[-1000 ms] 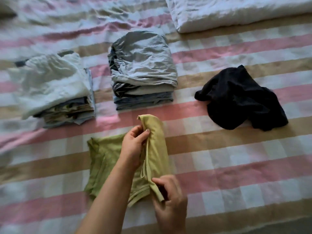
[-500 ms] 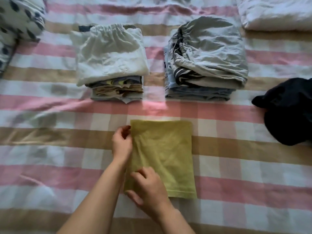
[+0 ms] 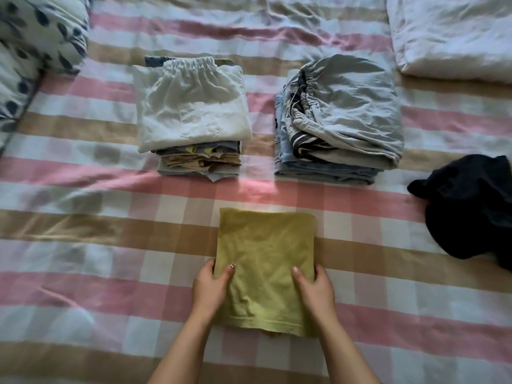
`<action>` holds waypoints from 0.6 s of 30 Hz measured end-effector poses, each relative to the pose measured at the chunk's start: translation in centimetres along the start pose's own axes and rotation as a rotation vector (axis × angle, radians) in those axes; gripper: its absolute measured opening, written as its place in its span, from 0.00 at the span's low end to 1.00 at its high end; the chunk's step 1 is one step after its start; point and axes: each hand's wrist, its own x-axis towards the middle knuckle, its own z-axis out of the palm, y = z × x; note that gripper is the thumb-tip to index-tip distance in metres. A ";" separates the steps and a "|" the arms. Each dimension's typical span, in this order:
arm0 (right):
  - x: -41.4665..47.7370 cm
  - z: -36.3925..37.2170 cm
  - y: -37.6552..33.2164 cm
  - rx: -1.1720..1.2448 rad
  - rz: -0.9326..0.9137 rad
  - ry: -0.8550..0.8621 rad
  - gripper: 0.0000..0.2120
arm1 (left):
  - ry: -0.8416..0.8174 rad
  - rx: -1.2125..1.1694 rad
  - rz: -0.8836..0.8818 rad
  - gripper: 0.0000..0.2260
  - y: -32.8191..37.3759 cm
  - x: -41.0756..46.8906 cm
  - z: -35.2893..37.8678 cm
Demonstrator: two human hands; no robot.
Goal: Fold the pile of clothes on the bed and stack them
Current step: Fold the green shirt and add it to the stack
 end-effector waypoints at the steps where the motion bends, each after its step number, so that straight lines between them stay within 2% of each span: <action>1: -0.2 0.0 -0.4 0.019 -0.008 -0.015 0.11 | 0.003 -0.029 0.022 0.01 0.5 -0.3 -0.3; 4: -1.4 -0.5 -1.9 0.024 -0.109 -0.001 0.06 | 0.015 -0.080 0.103 0.03 1.7 -1.7 -1.5; 10: -3.5 -1.0 -9.9 0.082 -0.337 -0.078 0.09 | 0.148 -0.097 0.301 0.03 7.0 -2.2 -6.7; 18: 2.8 5.3 -27.9 0.188 -0.620 -0.129 0.08 | 0.304 -0.140 0.540 0.04 20.0 9.8 -14.3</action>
